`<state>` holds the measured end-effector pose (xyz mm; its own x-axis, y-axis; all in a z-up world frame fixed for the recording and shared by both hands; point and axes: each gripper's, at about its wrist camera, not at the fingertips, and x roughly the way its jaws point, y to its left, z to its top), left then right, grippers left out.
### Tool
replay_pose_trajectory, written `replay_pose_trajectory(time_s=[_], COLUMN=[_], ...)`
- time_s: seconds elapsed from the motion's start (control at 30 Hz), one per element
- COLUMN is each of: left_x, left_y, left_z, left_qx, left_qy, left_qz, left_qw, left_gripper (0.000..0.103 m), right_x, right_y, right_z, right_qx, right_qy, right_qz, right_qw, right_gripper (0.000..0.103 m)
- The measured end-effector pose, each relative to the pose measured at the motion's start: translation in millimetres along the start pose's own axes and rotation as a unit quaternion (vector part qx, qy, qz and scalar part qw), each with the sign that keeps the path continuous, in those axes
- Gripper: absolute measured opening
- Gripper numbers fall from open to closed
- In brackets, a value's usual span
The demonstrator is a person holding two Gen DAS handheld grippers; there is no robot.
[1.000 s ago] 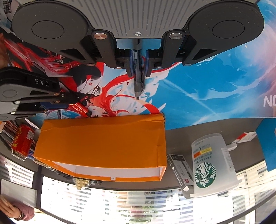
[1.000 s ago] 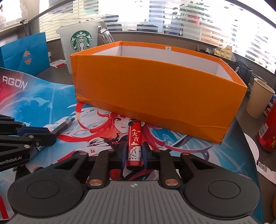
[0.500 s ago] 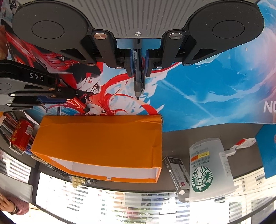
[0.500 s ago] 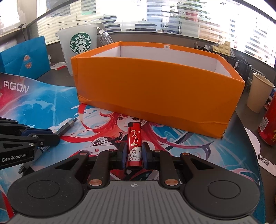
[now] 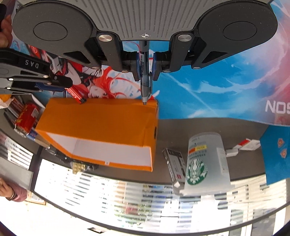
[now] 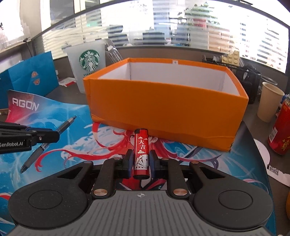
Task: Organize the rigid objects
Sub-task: 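Carry the black pen and red lighter over the orange box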
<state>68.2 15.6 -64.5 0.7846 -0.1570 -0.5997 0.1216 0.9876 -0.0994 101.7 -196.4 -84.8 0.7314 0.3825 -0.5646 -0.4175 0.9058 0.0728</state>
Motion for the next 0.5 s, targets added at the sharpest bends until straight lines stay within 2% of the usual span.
replay_pose_trajectory(time_s=[0.27,0.5], left_x=[-12,-20], left_y=[-3,-11], left_z=[18,57], left_qx=[-0.001,0.004], left_qy=[-0.015,-0.038], left_qz=[-0.018,-0.042], left_qw=[0.9997,0.9984], left_gripper=[0.011,0.011], right_x=[-20,-45], right_y=[3,-13], right_z=[10,40], right_qx=[0.000,0.015], right_qy=[-0.026,-0.070], right_qz=[0.012,0.019], right_qw=[1.000,0.997], right_gripper=[0.017,0.017])
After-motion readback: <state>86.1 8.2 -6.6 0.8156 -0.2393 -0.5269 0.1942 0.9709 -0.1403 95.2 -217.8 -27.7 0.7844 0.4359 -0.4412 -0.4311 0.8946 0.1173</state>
